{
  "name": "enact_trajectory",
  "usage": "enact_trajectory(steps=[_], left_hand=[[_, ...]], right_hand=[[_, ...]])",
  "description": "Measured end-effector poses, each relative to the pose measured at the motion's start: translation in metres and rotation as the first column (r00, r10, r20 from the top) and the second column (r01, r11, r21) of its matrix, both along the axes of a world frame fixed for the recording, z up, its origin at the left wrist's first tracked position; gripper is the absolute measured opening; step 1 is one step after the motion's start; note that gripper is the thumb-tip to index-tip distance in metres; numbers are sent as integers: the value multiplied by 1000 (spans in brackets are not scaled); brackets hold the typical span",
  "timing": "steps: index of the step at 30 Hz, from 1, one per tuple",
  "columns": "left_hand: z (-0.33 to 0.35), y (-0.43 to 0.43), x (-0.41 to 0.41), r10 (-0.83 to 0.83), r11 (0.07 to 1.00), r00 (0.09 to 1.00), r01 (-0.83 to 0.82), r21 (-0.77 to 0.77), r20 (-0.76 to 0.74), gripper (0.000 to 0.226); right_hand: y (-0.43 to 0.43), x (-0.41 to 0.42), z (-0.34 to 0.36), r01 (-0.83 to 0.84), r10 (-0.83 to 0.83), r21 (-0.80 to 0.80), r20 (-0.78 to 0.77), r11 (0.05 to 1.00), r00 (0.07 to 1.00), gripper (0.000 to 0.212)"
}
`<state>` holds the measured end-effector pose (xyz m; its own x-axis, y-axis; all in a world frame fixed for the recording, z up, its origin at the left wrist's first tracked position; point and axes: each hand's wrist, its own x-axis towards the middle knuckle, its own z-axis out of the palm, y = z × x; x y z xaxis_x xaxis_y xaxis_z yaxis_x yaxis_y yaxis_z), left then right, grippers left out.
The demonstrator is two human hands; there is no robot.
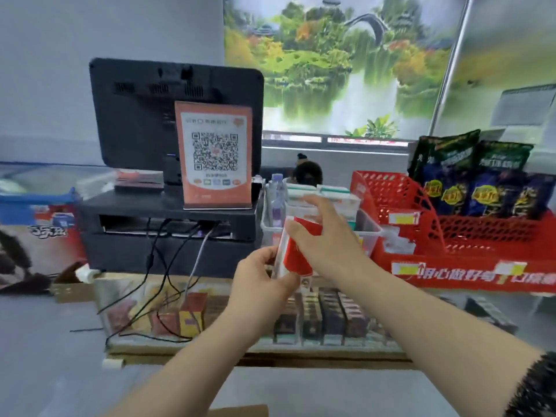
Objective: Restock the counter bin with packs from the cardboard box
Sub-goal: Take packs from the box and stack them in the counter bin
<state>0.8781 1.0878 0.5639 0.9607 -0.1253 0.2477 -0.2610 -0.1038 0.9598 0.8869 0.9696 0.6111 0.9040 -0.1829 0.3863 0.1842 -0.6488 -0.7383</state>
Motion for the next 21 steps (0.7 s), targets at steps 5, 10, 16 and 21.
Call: enact_trajectory(steps=[5, 10, 16, 21], left_hand=[[47, -13, 48, -6, 997, 993, -3, 73, 120, 19], [80, -29, 91, -59, 995, 980, 44, 86, 189, 19], [90, -22, 133, 46, 998, 978, -54, 34, 202, 40], [88, -12, 150, 177, 980, 967, -157, -120, 183, 14]], right_hand=[[-7, 39, 41, 96, -96, -61, 6, 994, 995, 49], [-25, 78, 69, 133, -131, -41, 52, 990, 990, 51], [-75, 136, 81, 219, -213, -26, 144, 975, 966, 50], [-105, 176, 56, 248, -247, -85, 20, 965, 969, 62]])
